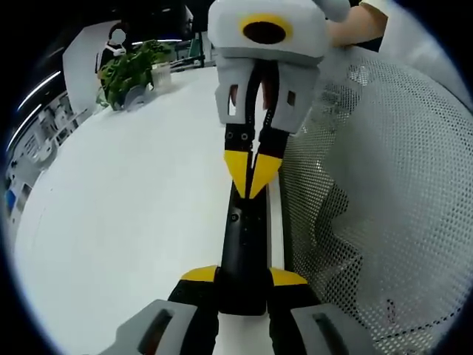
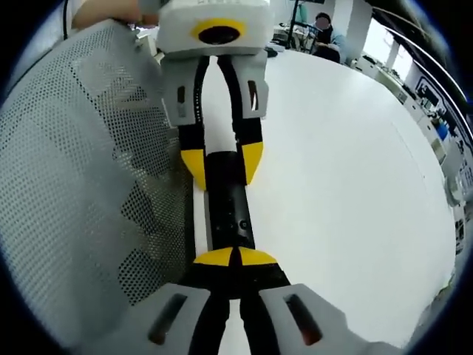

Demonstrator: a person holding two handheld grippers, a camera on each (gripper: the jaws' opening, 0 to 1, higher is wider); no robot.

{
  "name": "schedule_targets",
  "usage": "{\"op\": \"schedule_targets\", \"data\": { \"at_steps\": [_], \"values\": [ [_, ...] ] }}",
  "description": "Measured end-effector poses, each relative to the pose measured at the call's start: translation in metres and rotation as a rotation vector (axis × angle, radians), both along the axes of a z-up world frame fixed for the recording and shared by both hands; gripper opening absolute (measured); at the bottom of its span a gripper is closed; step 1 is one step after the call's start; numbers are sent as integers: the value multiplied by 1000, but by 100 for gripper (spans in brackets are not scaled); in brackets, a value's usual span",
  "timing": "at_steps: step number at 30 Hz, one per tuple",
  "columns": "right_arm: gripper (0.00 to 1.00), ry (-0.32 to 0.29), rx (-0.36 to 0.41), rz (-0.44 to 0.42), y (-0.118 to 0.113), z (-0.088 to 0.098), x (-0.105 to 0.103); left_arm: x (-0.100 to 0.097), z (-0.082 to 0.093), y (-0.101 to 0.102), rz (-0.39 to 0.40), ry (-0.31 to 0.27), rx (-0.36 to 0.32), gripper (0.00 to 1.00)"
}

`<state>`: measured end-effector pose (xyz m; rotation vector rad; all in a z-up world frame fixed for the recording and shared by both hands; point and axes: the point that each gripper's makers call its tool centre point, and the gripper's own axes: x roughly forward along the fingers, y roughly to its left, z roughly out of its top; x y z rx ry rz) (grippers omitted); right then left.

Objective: Press the specified remote control buttons in sequence, fully releasing each button before pressing the next.

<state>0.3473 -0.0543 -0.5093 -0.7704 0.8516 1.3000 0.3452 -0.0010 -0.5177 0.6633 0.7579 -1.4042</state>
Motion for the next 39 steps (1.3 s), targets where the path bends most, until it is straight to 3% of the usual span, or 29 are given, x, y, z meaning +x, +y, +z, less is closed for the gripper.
{"op": "schedule_targets", "data": {
  "at_steps": [11, 17, 21, 23, 25, 28, 30, 33, 34, 35, 39],
  "values": [
    [0, -48, -53, 24, 1, -1, -1, 1, -1, 0, -3, -1, 4, 24],
    [0, 6, 51, -56, 0, 0, 0, 1, -2, 0, 2, 2, -4, 24],
    [0, -43, 50, 25, 8, 1, -4, 1, -1, 0, 5, 0, -11, 24],
    [0, -121, -12, 89, 8, 2, -3, 1, -2, 0, 4, 0, -9, 24],
    [0, -151, -19, 112, 9, 2, -4, 1, -2, 0, 3, 0, -7, 24],
    [0, -122, 16, 156, 19, 2, -15, 1, -1, 0, 10, 6, -13, 24],
    [0, -224, -44, 249, 21, 3, -11, 1, -1, 0, 11, 7, -14, 24],
    [0, -192, -29, 246, 26, 1, -17, 1, -1, 0, 17, 15, -14, 24],
    [0, -203, -57, 280, 24, -2, -18, 1, -1, -1, 16, 15, -13, 24],
    [0, -253, -71, 327, 25, 0, -16, 1, -1, -1, 9, 8, -11, 24],
    [0, -277, -98, 325, 25, -1, -17, 1, -1, -1, 12, 11, -9, 24]
  ]
}}
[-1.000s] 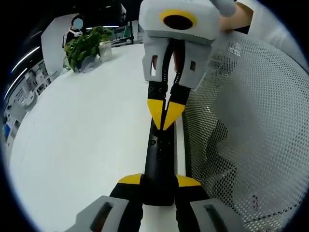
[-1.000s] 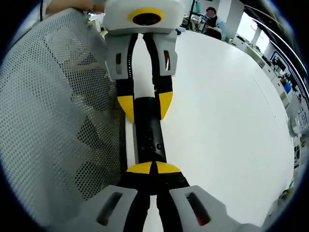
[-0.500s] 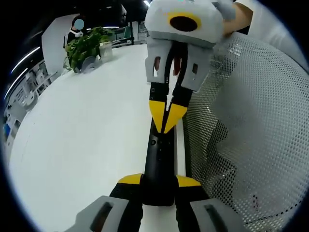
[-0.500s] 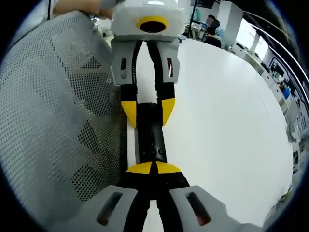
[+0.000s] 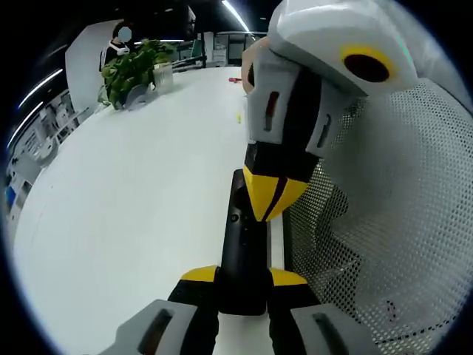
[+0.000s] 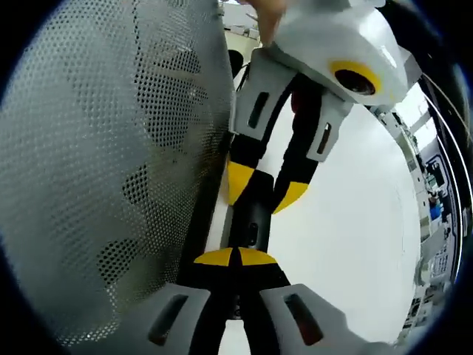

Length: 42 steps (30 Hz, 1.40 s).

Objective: Press the specified remote control buttons in sequence, fully releasing each button before pressing the next.

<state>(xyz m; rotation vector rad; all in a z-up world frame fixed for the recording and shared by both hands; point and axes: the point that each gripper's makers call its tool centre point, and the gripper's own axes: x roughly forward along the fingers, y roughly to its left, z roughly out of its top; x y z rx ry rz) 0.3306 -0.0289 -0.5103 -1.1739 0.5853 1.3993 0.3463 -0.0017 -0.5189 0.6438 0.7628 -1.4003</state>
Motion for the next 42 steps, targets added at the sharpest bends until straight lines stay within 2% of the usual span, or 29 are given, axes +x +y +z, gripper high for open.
{"op": "schedule_targets", "data": {
  "at_steps": [5, 10, 11, 12, 13, 14, 16, 17, 19, 20, 21, 23, 28, 29, 31, 36, 37, 40, 42],
  "values": [
    [0, -40, -52, 20, 0, -2, 0, -1, 0, 0, -9, -12, 10, 24],
    [0, -16, -44, -11, -1, -1, 2, -1, 1, 0, -12, -11, 13, 24],
    [0, -4, -35, -24, -1, -1, 2, -1, 1, 0, -12, -11, 12, 24],
    [0, 43, -6, -75, -1, -1, 2, -1, 1, 0, -10, -11, 10, 24],
    [0, 61, 5, -93, -1, -1, 2, -1, 1, 0, -9, -10, 8, 24],
    [0, 125, 41, -141, -1, 0, 3, -1, 1, 1, -8, -8, 4, 24],
    [0, 184, 102, -203, -2, 3, 8, -1, 2, 1, -2, -2, -5, 24],
    [0, 151, 117, -210, -3, 6, 15, -1, 2, 1, -4, -4, -9, 24],
    [0, 147, 133, -235, -5, 12, 22, -1, 2, 2, -4, -5, -19, 24],
    [0, 167, 154, -257, -3, 14, 22, -1, 2, 1, -3, -3, -21, 24],
    [0, 212, 159, -291, -4, 13, 21, -1, 2, 1, -5, -2, -22, 24],
    [0, 244, 153, -319, -5, 8, 21, -1, 2, 1, -6, -1, -23, 24],
    [0, 215, 108, -288, -6, 1, 18, -1, 2, 1, -9, -9, -20, 24],
    [0, 206, 119, -275, -4, 2, 18, -1, 2, 1, -9, -10, -19, 24],
    [0, 196, 93, -250, -4, 2, 18, -1, 1, 1, -11, -14, -18, 24],
    [0, 236, 42, -249, -3, 2, 19, -2, 1, 2, -20, -29, -23, 24],
    [0, 233, 24, -227, -3, 2, 18, -1, 1, 1, -19, -28, -25, 24],
    [0, 173, -44, -87, -3, 2, 16, -1, 1, 1, -19, -28, -27, 24],
    [0, 172, -71, -60, -3, 1, 15, -1, 1, 1, -19, -28, -26, 24]
  ]
}}
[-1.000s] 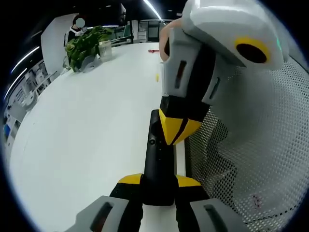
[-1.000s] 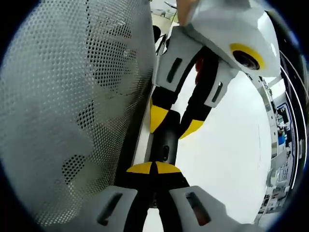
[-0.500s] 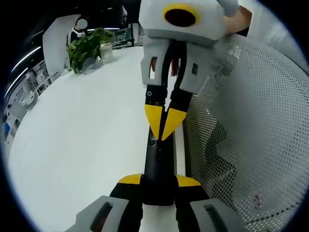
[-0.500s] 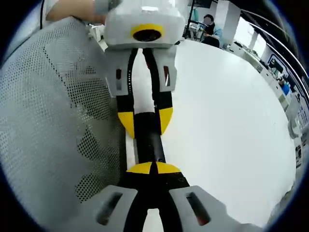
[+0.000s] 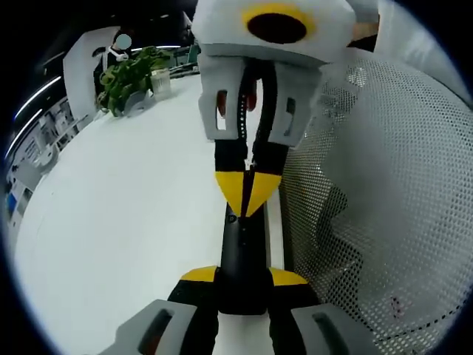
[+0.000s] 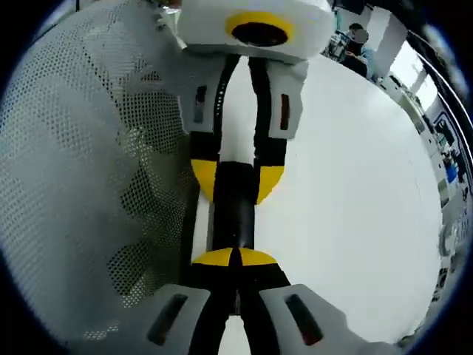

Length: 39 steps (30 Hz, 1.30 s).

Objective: Press the specified remote control buttons in sequence, fully releasing each button before pressing the next.

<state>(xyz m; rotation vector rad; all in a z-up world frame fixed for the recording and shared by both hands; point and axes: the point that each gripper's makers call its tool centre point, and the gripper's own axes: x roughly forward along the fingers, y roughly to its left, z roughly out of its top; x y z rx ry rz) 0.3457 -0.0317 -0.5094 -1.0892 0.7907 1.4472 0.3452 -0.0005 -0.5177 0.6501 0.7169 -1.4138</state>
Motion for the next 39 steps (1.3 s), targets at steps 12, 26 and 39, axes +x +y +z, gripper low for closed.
{"op": "schedule_targets", "data": {
  "at_steps": [12, 26, 39],
  "values": [
    [0, 252, -21, -200, 0, -1, 3, 0, 0, 0, -4, -1, 9, 24],
    [0, 475, -12, -285, -1, -3, 14, 0, 0, -1, 1, -2, -18, 24],
    [0, 551, -135, -480, -1, -11, 19, 1, -1, -1, 12, 6, -2, 24]
  ]
}}
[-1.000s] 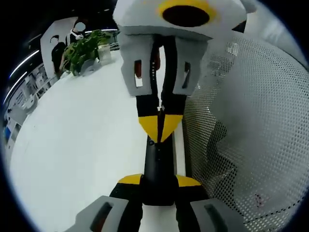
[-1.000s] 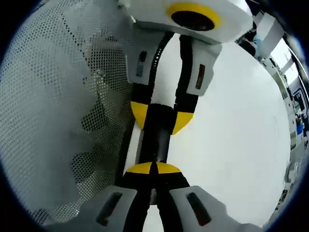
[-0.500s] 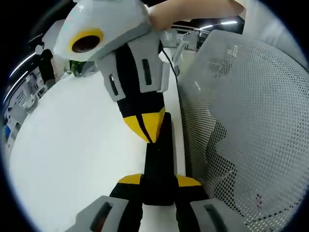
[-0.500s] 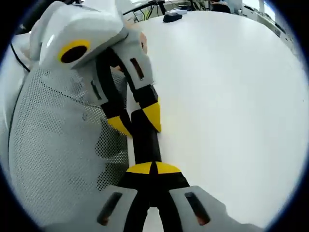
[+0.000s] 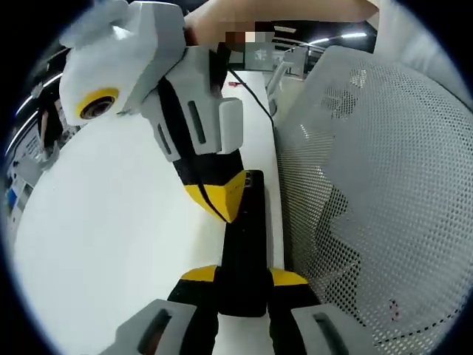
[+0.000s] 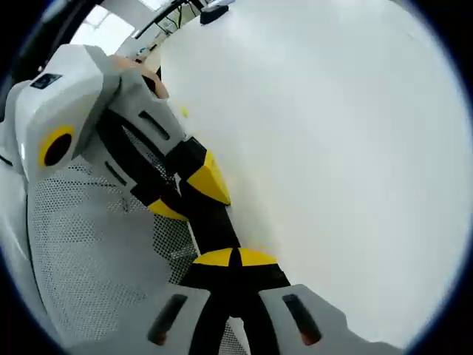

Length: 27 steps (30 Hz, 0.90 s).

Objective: Press the specified remote control buttons in sequence, fully releasing each button before pressing the next.

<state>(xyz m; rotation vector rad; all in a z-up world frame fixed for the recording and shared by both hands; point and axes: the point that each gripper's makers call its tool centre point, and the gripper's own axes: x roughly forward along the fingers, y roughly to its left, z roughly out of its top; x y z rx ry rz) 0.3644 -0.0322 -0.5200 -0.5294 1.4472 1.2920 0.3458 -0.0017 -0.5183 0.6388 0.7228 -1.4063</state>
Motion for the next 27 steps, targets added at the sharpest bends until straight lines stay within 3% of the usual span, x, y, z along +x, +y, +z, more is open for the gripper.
{"op": "schedule_targets", "data": {
  "at_steps": [6, 10, 12, 14, 16, 19, 21, 22, 25, 27],
  "values": [
    [0, -108, -1, 167, 1, 0, -1, 0, 0, -1, 12, 8, -12, 24],
    [0, -130, 5, 192, 1, 1, -3, 0, 0, -1, 9, 1, 0, 24],
    [0, -190, 35, 256, 2, 1, -2, 0, 0, -1, 14, 5, 0, 24],
    [0, -242, 28, 234, 2, 2, -3, 1, 0, -1, 19, 10, -5, 24],
    [0, -308, 54, 286, 3, 3, -3, 1, 0, -1, 20, 11, -4, 24],
    [0, -337, 93, 256, 5, 7, -6, 1, 0, -1, 19, 13, -1, 24],
    [0, -314, 166, 178, 13, 11, -11, 1, 0, -1, 28, 22, -9, 24],
    [0, -335, 193, 166, 16, 13, -12, 2, 0, 0, 34, 28, -15, 24],
    [0, -400, 190, 197, 14, 12, -12, 1, 0, 0, 26, 24, -20, 24],
    [0, -404, 203, 223, 14, 13, -15, 1, 0, 0, 23, 21, -20, 24]
  ]
}}
